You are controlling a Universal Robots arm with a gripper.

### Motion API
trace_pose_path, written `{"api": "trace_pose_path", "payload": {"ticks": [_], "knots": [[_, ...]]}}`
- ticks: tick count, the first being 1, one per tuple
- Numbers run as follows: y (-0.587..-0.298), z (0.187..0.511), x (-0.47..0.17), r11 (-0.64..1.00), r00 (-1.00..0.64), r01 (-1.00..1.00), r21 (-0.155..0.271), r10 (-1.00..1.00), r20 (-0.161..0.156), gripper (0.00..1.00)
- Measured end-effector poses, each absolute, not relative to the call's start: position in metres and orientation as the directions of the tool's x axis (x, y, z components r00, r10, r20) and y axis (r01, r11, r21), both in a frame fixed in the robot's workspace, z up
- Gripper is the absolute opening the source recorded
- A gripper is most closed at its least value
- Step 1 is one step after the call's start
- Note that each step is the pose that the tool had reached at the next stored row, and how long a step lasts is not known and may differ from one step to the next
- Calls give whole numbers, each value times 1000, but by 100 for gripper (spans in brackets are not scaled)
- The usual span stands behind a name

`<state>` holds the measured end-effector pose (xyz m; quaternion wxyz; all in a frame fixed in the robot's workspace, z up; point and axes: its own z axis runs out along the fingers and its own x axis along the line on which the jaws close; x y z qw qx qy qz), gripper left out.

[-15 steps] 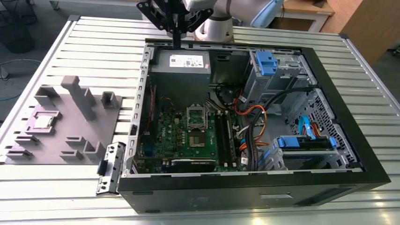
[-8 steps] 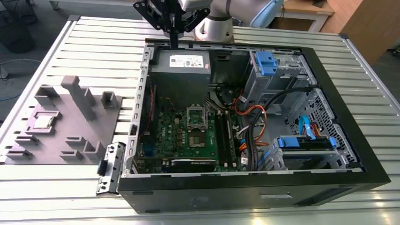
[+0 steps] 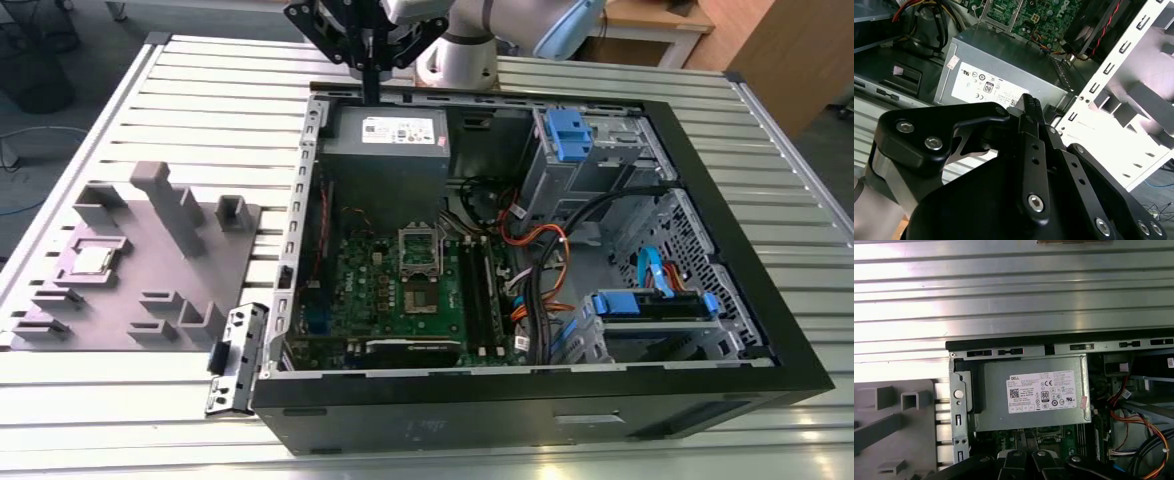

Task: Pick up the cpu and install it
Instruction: 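Reach for the cpu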

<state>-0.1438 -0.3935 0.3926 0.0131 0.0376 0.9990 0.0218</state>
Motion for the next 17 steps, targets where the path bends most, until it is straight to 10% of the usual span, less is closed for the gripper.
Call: {"api": "trace_pose_path", "payload": {"ticks": [17], "knots": [[-394, 393, -157, 996, -997, 75, 44, 76, -25, 11]]}}
